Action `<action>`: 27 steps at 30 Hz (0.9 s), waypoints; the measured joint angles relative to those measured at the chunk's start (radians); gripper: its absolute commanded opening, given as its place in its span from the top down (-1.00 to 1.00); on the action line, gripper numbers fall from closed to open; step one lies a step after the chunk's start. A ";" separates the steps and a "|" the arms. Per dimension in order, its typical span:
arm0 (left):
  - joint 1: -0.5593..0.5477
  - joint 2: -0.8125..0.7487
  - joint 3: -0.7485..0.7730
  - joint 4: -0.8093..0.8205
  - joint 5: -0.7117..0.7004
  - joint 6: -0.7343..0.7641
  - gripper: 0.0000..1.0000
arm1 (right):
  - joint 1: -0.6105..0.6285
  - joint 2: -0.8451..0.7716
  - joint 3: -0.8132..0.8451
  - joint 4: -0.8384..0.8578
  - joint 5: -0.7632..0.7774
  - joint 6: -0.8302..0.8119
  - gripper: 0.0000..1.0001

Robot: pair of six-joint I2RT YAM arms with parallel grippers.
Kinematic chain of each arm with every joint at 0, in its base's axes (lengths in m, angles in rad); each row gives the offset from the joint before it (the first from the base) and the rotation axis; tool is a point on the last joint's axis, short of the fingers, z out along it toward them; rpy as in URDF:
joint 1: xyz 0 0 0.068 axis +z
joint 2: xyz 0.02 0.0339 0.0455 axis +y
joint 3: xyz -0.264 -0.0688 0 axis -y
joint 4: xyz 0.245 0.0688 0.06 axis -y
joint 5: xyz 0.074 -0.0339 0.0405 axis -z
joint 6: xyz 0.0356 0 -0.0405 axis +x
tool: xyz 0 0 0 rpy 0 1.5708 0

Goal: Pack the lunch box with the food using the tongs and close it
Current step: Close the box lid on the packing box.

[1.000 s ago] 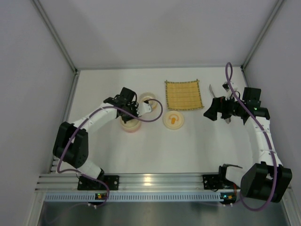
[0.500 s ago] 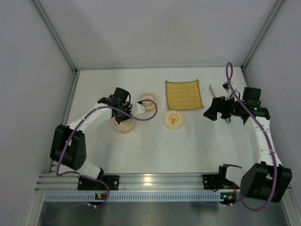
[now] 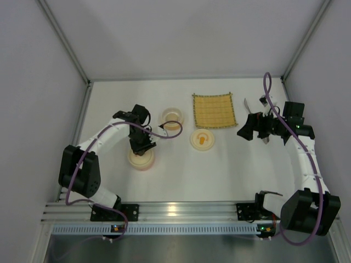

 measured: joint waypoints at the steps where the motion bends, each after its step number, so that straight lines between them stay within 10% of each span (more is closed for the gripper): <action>1: 0.000 0.000 0.000 -0.010 0.004 -0.004 0.19 | 0.000 0.000 0.000 0.000 -0.001 0.000 -0.99; 27: 0.000 -0.074 0.022 -0.115 0.094 -0.077 0.24 | 0.000 -0.008 0.000 -0.001 -0.005 0.001 -0.99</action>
